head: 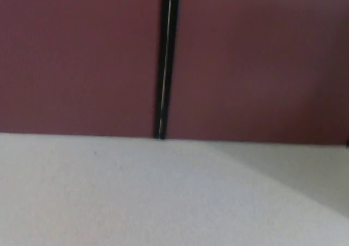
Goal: The robot walks towards the door handle and put its right hand on it and twist the handle
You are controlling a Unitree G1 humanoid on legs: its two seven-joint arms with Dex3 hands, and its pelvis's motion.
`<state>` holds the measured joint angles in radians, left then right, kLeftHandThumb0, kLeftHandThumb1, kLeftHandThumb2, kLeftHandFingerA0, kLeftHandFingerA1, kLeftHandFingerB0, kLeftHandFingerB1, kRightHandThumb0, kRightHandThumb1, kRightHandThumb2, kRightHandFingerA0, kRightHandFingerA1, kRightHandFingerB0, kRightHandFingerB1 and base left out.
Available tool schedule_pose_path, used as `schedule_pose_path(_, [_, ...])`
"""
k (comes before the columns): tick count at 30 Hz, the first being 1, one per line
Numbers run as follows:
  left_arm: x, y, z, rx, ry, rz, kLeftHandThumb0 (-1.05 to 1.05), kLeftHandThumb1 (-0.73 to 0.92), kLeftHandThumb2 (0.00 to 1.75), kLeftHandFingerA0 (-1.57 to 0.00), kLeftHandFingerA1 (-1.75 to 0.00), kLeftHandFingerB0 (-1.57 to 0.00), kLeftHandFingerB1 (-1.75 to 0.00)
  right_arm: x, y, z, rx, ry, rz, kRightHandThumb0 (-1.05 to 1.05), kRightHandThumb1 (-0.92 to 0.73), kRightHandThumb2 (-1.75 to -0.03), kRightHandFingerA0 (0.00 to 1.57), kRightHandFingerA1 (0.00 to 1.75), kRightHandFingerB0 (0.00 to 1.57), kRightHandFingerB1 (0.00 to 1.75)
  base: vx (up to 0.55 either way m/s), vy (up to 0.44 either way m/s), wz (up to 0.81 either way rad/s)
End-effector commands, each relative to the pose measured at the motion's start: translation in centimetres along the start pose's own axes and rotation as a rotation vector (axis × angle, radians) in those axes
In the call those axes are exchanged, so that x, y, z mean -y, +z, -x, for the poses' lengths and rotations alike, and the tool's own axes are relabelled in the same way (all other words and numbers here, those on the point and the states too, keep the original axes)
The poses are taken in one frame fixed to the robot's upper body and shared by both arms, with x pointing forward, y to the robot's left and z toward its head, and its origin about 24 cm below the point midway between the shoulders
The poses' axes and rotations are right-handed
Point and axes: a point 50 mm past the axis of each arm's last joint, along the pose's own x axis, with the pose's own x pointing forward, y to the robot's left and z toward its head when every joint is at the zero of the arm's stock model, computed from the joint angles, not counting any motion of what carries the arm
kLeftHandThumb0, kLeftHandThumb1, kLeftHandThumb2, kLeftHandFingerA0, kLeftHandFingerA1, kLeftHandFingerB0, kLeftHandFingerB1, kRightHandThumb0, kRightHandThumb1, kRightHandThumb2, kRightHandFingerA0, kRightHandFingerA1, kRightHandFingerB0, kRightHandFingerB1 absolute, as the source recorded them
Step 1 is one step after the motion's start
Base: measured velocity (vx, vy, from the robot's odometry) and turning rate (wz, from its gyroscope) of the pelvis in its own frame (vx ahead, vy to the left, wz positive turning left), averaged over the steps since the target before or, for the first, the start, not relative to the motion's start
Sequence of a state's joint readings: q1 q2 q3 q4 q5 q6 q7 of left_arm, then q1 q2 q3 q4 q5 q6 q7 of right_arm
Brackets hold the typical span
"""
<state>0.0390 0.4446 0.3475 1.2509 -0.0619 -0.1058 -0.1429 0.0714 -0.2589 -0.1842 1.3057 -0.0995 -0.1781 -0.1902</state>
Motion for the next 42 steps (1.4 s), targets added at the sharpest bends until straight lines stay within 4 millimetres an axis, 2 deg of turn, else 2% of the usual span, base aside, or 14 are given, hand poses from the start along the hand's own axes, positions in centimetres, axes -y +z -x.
schedule_pose_path(1, [0.0,-0.2,0.1,0.002,-0.007,-0.007,-0.09,0.67,0.59,-0.57,-0.48,-0.34,-0.36,0.0,0.0,0.0,-0.003,0.008,0.010,-0.25,-0.56,-0.56,0.65,0.49,0.37,0.36,0.29,0.082,-0.05])
schedule_pose_path(3, [0.0,-0.2,0.1,0.002,-0.007,-0.007,-0.09,0.67,0.59,-0.57,-0.48,-0.34,-0.36,0.0,0.0,0.0,-0.003,0.008,0.010,-0.25,-0.56,-0.56,0.65,0.49,0.37,0.36,0.25,0.046,0.02])
schedule_pose_path(4, [-0.3,-0.3,0.1,-0.005,0.000,-0.015,-0.10,0.67,0.60,-0.57,-0.47,-0.34,-0.36,-0.4,0.1,0.1,0.018,0.029,0.010,-0.32,-0.49,-0.66,0.59,0.54,0.35,0.42,0.26,0.044,0.17])
schedule_pose_path(5, [-0.3,-0.3,0.1,-0.005,0.000,-0.015,-0.10,0.67,0.60,-0.57,-0.47,-0.34,-0.36,-0.4,0.1,0.1,0.020,0.031,0.010,-0.32,-0.49,-0.66,0.59,0.54,0.35,0.42,0.28,0.055,0.16])
schedule_pose_path(6, [-0.3,-0.3,0.1,-0.004,-0.001,-0.012,-0.11,0.67,0.57,-0.59,-0.48,-0.35,-0.35,-0.4,0.1,0.1,0.020,0.032,0.014,-0.24,-0.57,-0.57,0.65,0.49,0.39,0.36,0.30,0.020,0.13])
schedule_pose_path(19, [-0.6,-0.6,0.3,-0.008,-0.008,-0.035,-0.08,0.66,0.59,-0.60,-0.48,-0.37,-0.37,-0.8,-0.2,0.2,0.011,0.035,0.062,-0.22,-0.58,-0.57,0.69,0.50,0.40,0.37,0.46,-0.106,0.09])
schedule_pose_path(28, [-0.7,-0.9,0.4,-0.010,-0.011,-0.038,-0.08,0.65,0.58,-0.62,-0.48,-0.38,-0.37,-0.9,-0.3,0.2,0.003,0.049,0.076,-0.23,-0.61,-0.58,0.68,0.49,0.36,0.36,0.39,0.168,-0.10])
schedule_pose_path(34, [-0.8,-1.1,0.4,-0.018,-0.010,-0.021,-0.08,0.64,0.58,-0.62,-0.48,-0.41,-0.38,-1.1,-0.4,0.3,-0.001,0.047,0.082,-0.26,-0.62,-0.60,0.71,0.53,0.37,0.37,0.24,0.106,0.02])
schedule_pose_path(36, [-0.8,-0.9,0.4,-0.016,-0.018,-0.030,-0.09,0.65,0.58,-0.61,-0.48,-0.42,-0.39,-1.2,-0.4,0.3,0.000,0.041,0.079,-0.25,-0.61,-0.61,0.75,0.59,0.38,0.38,0.18,0.017,0.04])
schedule_pose_path(41, [-0.8,-0.9,0.4,-0.016,-0.018,-0.028,-0.09,0.65,0.58,-0.61,-0.48,-0.42,-0.39,-1.2,-0.4,0.3,0.001,0.041,0.079,-0.25,-0.61,-0.61,0.75,0.59,0.38,0.38,0.18,-0.065,0.06])
schedule_pose_path(42, [-0.8,-0.9,0.4,-0.016,-0.020,-0.041,-0.09,0.65,0.58,-0.60,-0.47,-0.43,-0.39,-1.2,-0.4,0.3,0.006,0.062,0.065,-0.24,-0.62,-0.59,0.72,0.54,0.39,0.38,0.24,-0.084,0.05])
